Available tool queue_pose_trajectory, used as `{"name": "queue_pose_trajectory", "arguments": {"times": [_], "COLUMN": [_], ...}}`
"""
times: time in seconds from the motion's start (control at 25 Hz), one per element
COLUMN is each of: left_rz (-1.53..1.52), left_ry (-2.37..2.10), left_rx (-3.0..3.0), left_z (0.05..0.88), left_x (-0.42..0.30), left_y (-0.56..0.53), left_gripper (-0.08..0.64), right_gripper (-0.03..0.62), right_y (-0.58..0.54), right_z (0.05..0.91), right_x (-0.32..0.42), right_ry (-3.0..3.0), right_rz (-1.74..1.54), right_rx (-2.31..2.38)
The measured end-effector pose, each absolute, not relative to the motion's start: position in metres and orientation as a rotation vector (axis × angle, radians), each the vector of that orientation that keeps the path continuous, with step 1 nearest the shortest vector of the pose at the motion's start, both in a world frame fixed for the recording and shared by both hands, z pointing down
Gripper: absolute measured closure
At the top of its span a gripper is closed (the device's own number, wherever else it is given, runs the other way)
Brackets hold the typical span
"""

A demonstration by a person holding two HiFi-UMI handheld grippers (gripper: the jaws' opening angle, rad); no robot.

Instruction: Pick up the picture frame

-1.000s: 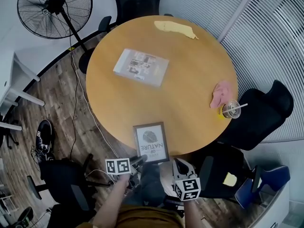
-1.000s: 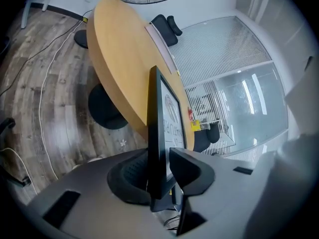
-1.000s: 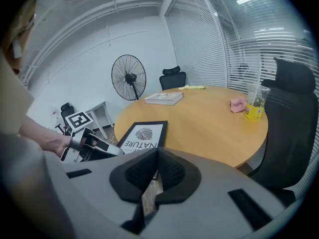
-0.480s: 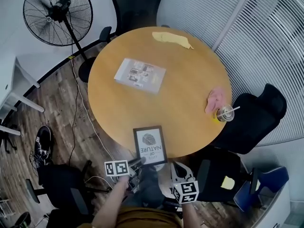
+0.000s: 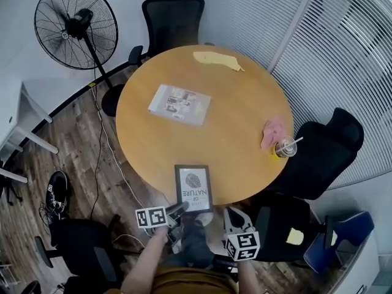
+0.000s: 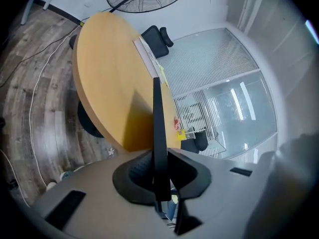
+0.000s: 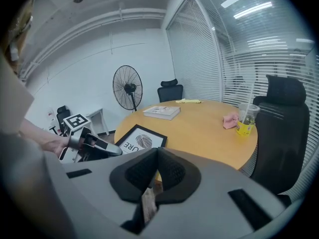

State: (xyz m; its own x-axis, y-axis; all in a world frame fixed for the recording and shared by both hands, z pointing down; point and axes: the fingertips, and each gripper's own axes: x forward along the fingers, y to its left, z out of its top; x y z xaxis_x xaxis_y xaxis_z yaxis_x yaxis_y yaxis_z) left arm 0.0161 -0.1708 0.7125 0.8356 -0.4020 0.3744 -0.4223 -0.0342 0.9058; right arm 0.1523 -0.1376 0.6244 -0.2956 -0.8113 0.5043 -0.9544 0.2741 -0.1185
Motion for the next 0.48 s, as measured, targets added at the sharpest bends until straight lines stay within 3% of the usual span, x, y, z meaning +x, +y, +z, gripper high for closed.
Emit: {"name": "queue_pose_trajectory", "arguments": {"times": [0.48], "left_rz": [-0.029], "left_ry": [-0.609], "left_rx": [1.682], "left_z": [0.687], "left_x": [0.027], "left_y": [-0.169], "left_gripper": [0.497], "right_gripper": [0.58], "right_y": [-0.124], "right_z": [0.605], "right_x": [0.159], "right_ry": [-2.206], "right_rz": [0.537], "right_rx": [1.675]}}
